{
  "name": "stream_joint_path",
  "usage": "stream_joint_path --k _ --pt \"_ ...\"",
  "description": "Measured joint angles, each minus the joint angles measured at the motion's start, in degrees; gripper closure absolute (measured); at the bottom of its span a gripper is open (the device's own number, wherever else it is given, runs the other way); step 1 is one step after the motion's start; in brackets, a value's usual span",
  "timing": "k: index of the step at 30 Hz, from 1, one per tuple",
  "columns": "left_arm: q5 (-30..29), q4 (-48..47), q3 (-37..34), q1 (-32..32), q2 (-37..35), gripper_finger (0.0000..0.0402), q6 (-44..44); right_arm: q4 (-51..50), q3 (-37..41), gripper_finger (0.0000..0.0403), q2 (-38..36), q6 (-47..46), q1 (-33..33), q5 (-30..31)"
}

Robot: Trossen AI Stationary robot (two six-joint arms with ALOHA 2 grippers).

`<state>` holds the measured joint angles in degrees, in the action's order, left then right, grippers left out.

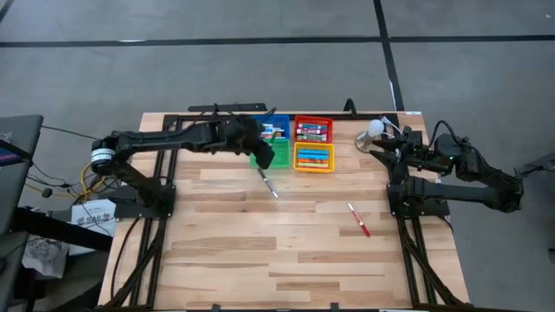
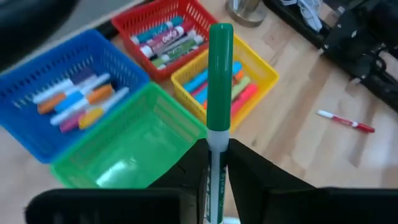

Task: Pick & Place Markers
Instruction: Put the small green marker pen into the green bin

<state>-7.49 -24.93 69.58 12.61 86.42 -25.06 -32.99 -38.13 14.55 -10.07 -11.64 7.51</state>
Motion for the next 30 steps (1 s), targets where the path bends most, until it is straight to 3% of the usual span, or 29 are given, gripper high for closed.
stream_joint_path --k 12,22,30 --pt "8.47 5.97 0.04 7.61 9.15 0.0344 14.44 0.02 0.00 0.0233 0.00 -0.04 -0.01 0.00" --pt "9.73 7.45 0.09 10.38 16.31 0.0344 26.64 0.02 0.00 0.0233 0.00 -0.07 -0.02 0.00" --pt "10.29 7.81 0.13 10.20 16.84 0.0344 32.77 0.02 0.00 0.0233 0.00 -0.07 -0.01 0.00"
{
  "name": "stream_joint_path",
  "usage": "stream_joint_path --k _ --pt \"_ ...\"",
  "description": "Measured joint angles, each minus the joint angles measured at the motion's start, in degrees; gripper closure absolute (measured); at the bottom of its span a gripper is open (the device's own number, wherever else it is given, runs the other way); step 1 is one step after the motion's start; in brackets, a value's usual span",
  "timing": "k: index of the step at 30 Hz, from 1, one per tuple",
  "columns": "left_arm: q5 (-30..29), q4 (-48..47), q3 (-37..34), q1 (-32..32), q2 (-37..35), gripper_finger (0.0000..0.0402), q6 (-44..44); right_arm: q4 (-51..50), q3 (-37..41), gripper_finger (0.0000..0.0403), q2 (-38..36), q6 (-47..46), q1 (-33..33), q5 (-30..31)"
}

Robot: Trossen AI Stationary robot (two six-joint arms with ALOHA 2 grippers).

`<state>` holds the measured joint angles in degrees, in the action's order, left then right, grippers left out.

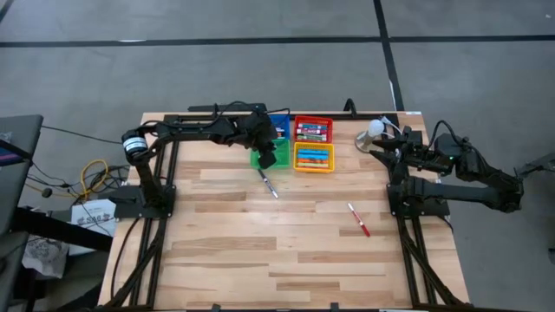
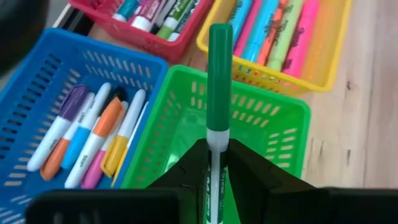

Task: Pick & Place Markers
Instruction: Put the small green marker pen into the green bin

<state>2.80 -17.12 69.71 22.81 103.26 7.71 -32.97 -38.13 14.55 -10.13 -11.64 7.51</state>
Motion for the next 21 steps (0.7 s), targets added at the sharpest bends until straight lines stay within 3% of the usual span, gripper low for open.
stream_joint_path --k 21 --pt "1.56 -3.75 -0.15 -0.32 -0.02 0.0344 4.08 0.00 0.00 0.0233 0.00 0.02 -0.01 0.00"
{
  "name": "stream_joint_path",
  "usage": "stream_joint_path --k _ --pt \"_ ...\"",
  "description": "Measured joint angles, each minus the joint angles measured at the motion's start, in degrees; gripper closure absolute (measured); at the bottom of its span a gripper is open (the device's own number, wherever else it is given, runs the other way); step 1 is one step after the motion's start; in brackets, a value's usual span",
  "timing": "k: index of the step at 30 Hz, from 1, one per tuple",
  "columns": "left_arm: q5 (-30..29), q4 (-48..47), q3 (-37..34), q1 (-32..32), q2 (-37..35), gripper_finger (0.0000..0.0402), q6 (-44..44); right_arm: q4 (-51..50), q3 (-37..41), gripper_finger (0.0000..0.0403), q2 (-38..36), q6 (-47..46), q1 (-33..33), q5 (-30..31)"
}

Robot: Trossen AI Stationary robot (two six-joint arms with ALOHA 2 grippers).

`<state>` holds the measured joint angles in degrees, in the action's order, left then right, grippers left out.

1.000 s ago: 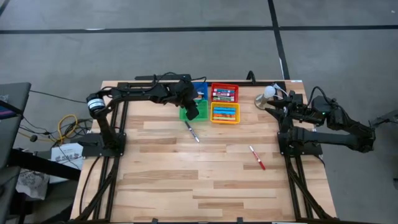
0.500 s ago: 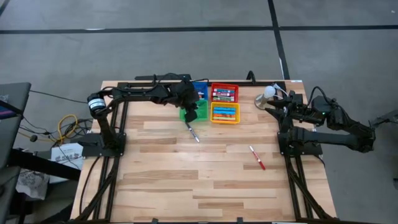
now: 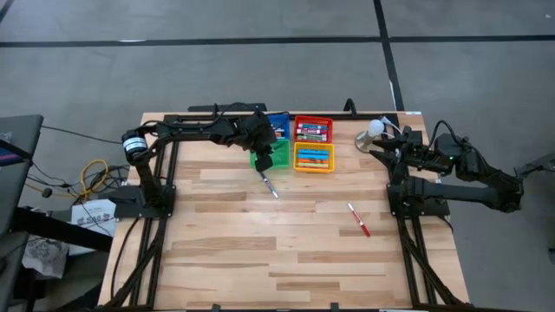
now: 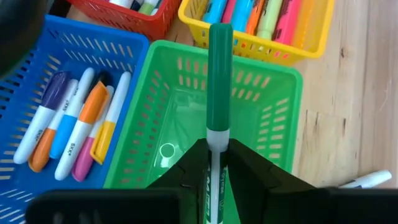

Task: Pick & Place Markers
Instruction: Put the small green marker pen into the green bin

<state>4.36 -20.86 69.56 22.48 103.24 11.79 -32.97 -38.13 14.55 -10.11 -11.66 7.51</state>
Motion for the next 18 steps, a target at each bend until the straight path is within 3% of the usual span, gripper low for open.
stream_joint_path --k 18 --pt "-0.02 0.41 -0.01 0.28 3.37 0.0344 -0.02 0.00 0.00 0.0233 0.00 0.00 0.00 0.02"
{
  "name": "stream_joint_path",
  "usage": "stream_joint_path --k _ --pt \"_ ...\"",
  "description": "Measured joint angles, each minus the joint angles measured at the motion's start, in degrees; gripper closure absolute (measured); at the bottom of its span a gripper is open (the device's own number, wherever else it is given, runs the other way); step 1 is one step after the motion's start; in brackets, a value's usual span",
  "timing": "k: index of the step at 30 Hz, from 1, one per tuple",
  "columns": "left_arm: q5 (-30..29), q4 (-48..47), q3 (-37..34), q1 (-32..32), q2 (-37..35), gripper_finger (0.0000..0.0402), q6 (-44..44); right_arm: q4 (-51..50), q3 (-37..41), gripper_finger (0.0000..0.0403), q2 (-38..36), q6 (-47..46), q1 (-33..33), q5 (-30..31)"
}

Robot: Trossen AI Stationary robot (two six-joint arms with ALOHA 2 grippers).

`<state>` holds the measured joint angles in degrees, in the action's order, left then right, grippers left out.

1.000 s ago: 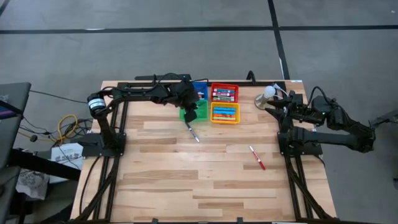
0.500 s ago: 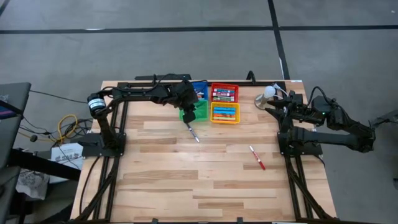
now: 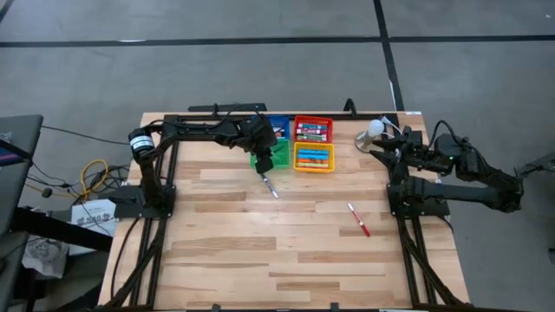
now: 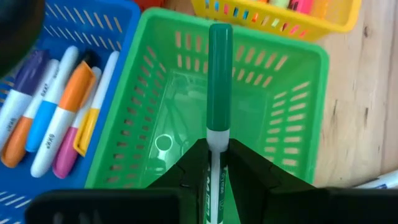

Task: Pick & Place Markers
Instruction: Put the small green marker pen into the green bin, then put the small dark blue marker pen into the green bin

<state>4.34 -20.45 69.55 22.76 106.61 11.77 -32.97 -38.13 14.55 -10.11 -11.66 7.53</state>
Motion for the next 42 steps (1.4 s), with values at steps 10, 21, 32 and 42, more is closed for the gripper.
stream_joint_path --k 10,21,32,42 --pt "0.00 0.26 -0.06 0.00 0.02 0.0344 0.20 0.00 0.00 0.0233 0.00 0.00 0.00 -0.02" --pt "-1.31 0.38 -0.06 0.00 0.02 0.0292 2.58 0.00 0.00 0.0233 0.02 -0.42 0.00 -0.02" --pt "-3.72 1.65 -0.02 -0.09 -4.68 0.0257 1.10 0.00 0.00 0.0233 0.00 -0.43 0.01 -0.01" --pt "-3.73 3.06 0.03 -2.86 -15.91 0.0256 -11.19 0.00 0.00 0.0233 0.00 0.02 0.00 0.00"
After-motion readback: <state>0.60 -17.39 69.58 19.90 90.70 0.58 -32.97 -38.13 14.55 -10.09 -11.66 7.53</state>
